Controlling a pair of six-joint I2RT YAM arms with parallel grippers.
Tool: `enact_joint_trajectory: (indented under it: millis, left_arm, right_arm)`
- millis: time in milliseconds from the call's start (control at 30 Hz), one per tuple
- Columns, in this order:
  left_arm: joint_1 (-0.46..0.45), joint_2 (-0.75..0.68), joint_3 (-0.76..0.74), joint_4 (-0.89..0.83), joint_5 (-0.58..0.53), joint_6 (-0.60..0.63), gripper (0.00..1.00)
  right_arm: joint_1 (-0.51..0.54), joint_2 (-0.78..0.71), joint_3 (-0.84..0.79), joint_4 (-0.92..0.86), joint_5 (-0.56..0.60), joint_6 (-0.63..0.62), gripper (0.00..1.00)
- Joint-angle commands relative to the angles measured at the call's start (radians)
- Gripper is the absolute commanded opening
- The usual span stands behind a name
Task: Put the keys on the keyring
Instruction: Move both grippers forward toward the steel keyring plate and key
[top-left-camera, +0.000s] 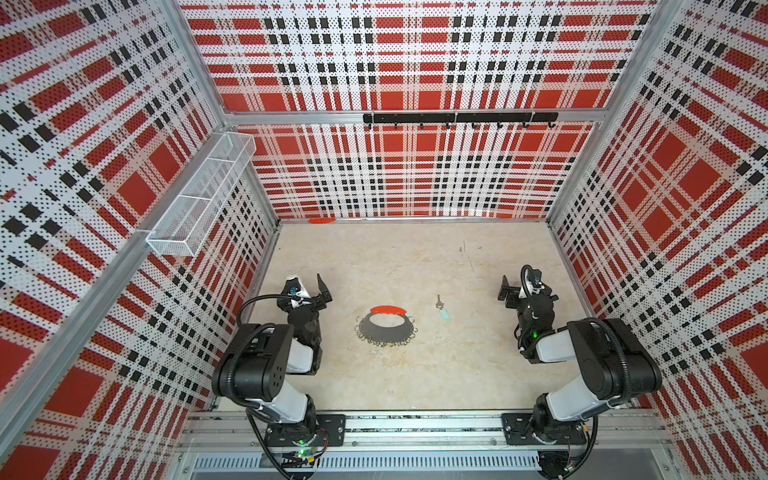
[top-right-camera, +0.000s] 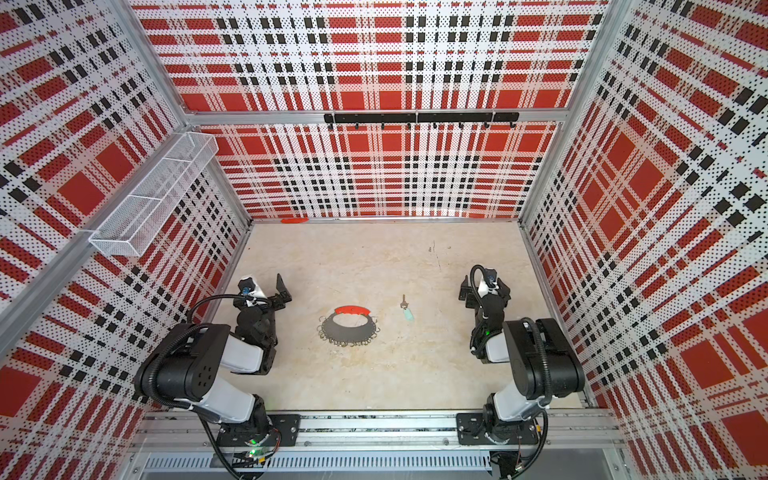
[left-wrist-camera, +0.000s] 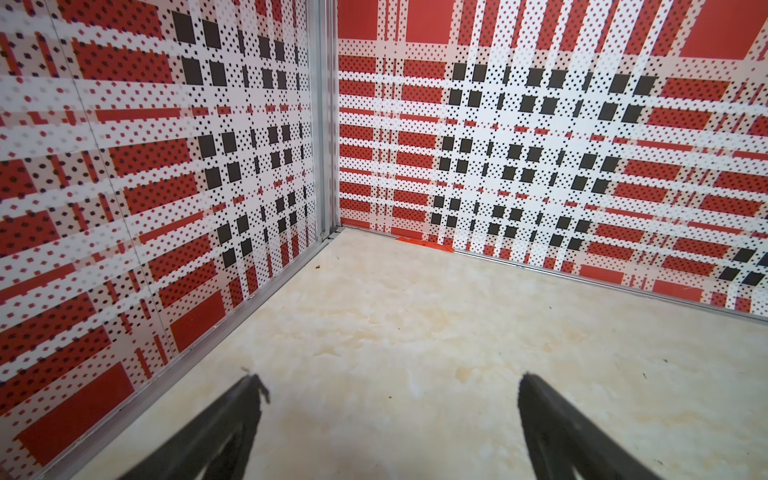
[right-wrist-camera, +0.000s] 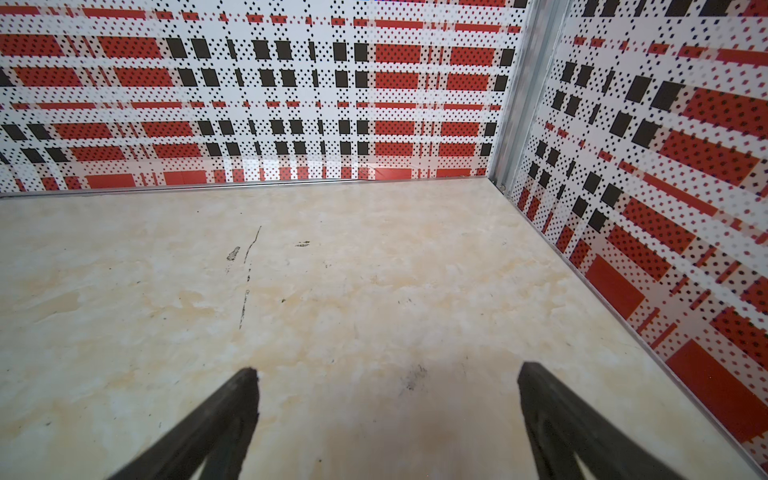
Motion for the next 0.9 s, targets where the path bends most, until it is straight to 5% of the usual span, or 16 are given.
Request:
enact_joint_trajectory:
  millis: [0,233,533,633,733,867]
  left_arm:
    - [0.002,-0.004,0.012,0.008,0.010,0.003,0.98]
    - [-0.019,-0.097,-0.025,0.000,-0.017,0.023,0.98]
    - [-0.081,-0.424,0.023,-0.357,-0.113,-0.065,0.98]
    - [-0.092,-0.447,0.025,-0.365,-0.139,-0.134,0.98]
    - [-0.104,-0.457,0.049,-0.427,-0.160,-0.169,0.98]
    - [-0.114,-0.476,0.140,-0.630,0.095,-0.118,0.98]
  right_arm:
    - [-0.005,-0.002,0.000,0.024,-0.006,-0.013,1.00]
    - [0.063,-0.123,-0.035,-0.008,0.113,-0.053,1.00]
    - [0.164,-0.318,0.216,-0.658,0.259,0.004,1.00]
    - [0.168,-0.361,0.329,-0.869,0.263,0.154,1.00]
    - [0.165,-0.327,0.466,-1.206,0.424,0.577,1.00]
    - [0.073,-0.244,0.504,-1.238,0.116,0.606,1.00]
